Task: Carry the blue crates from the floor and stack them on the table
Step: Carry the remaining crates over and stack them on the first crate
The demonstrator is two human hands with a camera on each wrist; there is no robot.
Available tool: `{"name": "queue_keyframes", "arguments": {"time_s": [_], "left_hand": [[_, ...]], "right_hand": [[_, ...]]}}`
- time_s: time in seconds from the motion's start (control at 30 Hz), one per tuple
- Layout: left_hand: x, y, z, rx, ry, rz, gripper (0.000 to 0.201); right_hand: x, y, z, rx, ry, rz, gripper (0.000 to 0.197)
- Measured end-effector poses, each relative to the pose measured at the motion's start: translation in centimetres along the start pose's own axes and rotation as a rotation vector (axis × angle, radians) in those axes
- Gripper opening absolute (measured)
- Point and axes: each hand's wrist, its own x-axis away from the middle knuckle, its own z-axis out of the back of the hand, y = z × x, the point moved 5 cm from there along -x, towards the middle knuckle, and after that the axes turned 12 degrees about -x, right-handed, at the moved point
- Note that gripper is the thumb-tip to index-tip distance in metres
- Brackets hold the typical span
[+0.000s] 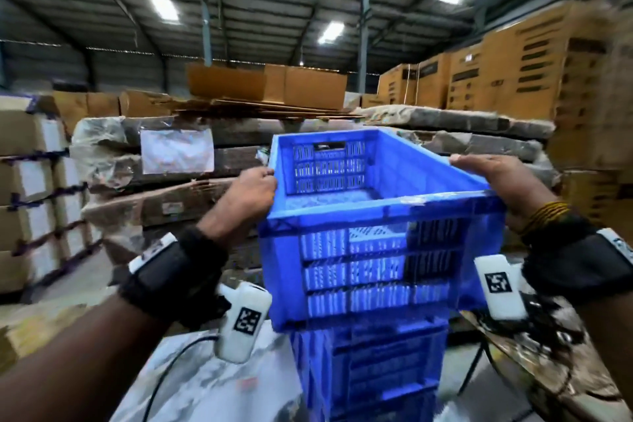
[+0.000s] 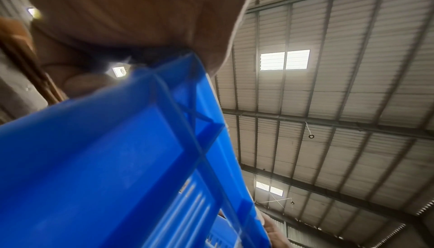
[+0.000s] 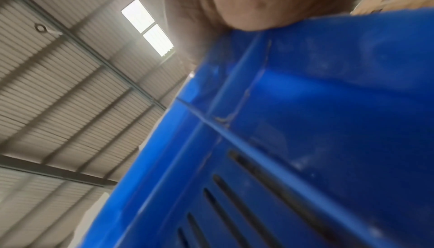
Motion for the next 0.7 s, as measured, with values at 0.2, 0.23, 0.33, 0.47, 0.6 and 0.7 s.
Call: {"name": "queue_keyframes", "arguments": {"time_s": [0.2, 0.23, 0.33, 0.47, 0.6, 0.7], "left_hand": [[-1.8, 1.2, -7.8, -0.107, 0.025, 0.077, 0.011], [-1.8, 2.2, -8.4, -0.171, 0.050, 0.088, 0.018], [-2.8, 3.7, -9.8, -0.173, 0.135, 0.189, 0.021], [-2.2, 4.8, -12.1, -0.066, 0.215, 0.198, 0.018], [2.6, 4.1, -14.9, 0.064, 0.428, -0.011, 0.029], [6.8, 0.8, -17.1, 0.069, 0.606, -0.147, 0.035]], "right_hand": [[-5.0, 4.1, 6.4, -0.015, 0.013, -0.160, 0.035], [-5.7, 4.8, 6.9, -0.027, 0.012, -0.199, 0.039], [-7.2, 6.0, 8.1, -0.148, -0.023, -0.308, 0.033], [-9.0, 7.2, 10.0, -0.278, -0.023, -0.254, 0.045], [-7.7, 9.2, 12.0, -0.146, 0.068, 0.153, 0.039], [-5.9, 14.1, 12.7, -0.058, 0.016, 0.278, 0.058]]}}
